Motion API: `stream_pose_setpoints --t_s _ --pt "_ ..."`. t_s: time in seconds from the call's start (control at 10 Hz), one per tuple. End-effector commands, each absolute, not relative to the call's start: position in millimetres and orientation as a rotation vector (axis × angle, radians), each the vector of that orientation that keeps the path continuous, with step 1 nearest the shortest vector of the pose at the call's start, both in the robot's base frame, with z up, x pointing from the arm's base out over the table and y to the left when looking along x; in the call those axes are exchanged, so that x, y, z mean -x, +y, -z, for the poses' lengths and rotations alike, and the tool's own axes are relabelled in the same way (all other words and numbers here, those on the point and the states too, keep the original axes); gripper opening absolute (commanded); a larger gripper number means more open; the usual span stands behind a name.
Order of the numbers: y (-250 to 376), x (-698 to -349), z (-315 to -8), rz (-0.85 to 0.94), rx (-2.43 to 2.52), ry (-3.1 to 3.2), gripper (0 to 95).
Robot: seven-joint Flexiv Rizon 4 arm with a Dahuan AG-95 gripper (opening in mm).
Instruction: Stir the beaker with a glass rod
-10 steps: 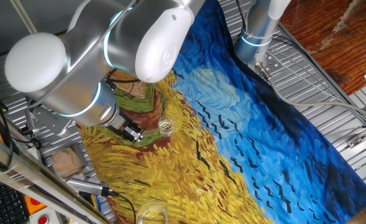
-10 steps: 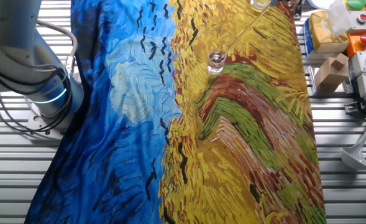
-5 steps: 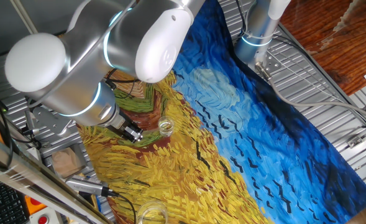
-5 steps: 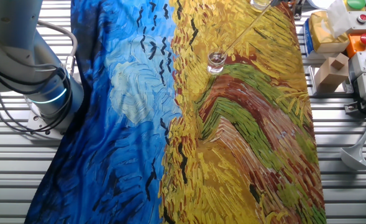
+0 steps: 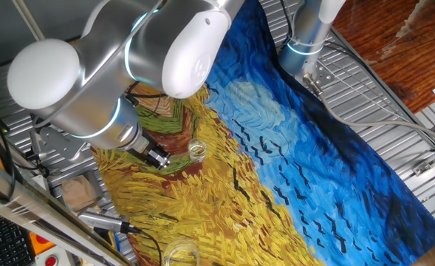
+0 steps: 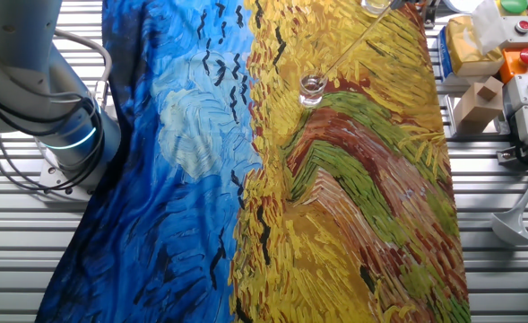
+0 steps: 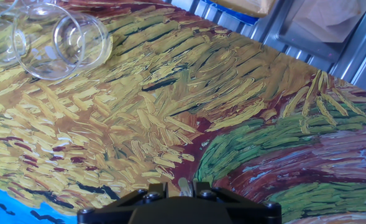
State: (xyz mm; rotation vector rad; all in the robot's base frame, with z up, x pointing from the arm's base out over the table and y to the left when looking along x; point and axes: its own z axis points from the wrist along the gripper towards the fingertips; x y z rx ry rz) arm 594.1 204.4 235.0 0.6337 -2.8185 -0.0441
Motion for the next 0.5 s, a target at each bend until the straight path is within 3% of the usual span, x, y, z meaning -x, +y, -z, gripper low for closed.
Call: stream_pose_setpoints --t_s 0.1,0.5 --pt "203.8 -592.6 -234.2 0.044 -0.635 -2.82 19.0" --pt "203.4 -591.7 -233.6 0.042 -0.634 -2.823 19.0"
